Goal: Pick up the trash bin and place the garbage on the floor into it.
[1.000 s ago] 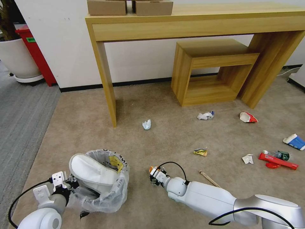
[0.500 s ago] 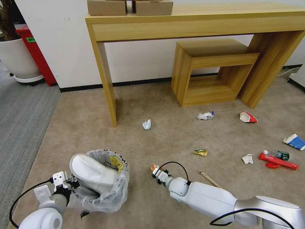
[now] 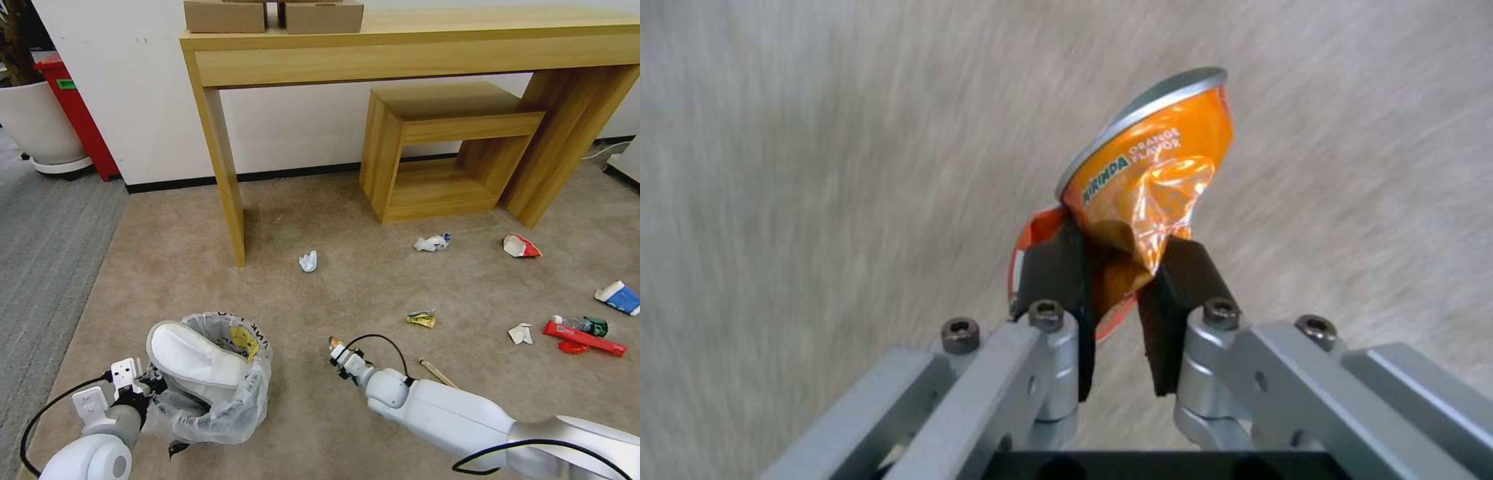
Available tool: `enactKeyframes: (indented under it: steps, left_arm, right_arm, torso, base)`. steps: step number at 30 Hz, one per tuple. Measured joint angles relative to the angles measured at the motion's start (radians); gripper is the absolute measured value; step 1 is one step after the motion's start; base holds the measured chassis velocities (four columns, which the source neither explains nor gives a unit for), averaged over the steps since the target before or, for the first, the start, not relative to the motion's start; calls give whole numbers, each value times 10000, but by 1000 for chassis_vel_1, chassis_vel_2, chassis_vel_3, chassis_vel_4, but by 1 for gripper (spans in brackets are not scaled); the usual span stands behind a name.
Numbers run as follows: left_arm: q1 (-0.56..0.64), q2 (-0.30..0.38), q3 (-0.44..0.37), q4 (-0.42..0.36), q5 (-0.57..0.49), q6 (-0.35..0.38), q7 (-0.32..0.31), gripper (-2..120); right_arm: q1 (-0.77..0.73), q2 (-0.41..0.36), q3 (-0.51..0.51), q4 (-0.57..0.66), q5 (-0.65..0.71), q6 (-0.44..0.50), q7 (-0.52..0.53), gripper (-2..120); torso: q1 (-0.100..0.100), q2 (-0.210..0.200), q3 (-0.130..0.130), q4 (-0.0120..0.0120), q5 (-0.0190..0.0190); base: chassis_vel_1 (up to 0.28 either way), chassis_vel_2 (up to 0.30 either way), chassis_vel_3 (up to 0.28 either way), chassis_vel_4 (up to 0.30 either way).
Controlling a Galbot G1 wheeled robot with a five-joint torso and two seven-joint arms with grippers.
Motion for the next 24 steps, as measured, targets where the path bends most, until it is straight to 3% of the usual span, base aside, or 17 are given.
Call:
enactKeyframes:
  steps: [4, 6, 8, 11, 14, 20, 24]
  left_arm:
    - [0, 8, 9, 8, 0, 0, 1, 1]
    - [11, 41, 17, 23, 5, 1, 0, 1]
    - [14, 61, 19, 23, 4, 7, 0, 1]
    - [21, 113, 35, 15, -8, 30, 3, 1]
    - [58, 165, 64, -107, -67, 111, -8, 1]
    - [120, 158, 82, -340, -115, 181, -26, 1]
    - [123, 98, 79, -561, -136, 241, -59, 1]
  right_arm:
    - [-100, -255, 316, 473, 95, 131, 18, 11]
    - [-359, -795, 1082, 1541, 287, 525, -69, 11]
    - [-424, -951, 1338, 1842, 340, 686, -134, 11]
    - [-572, -1399, 2000, 2770, 665, 1197, -515, 11]
    - [-628, -2168, 2736, 4461, 1337, 2109, -1478, 10]
    - [-260, -2722, 2860, 5959, 2332, 2796, -2709, 6]
    - [538, -2865, 2115, 6915, 3597, 2948, -3835, 5]
  torso:
    - [0, 1, -1, 3, 1]
    - [0, 0, 0, 5, 3]
    - [0, 1, -1, 5, 2]
    - [0, 1, 0, 4, 1]
    - [0, 1, -2, 4, -4]
    - [0, 1, -2, 5, -1]
    - [0, 1, -2, 5, -1]
  base:
    - [0, 0, 0, 0]
    - [0, 0, 0, 0]
    - [0, 0, 0, 0]
    - [0, 0, 0, 0]
    - [0, 0, 0, 0]
    - [0, 0, 0, 0]
    - [0, 0, 0, 0]
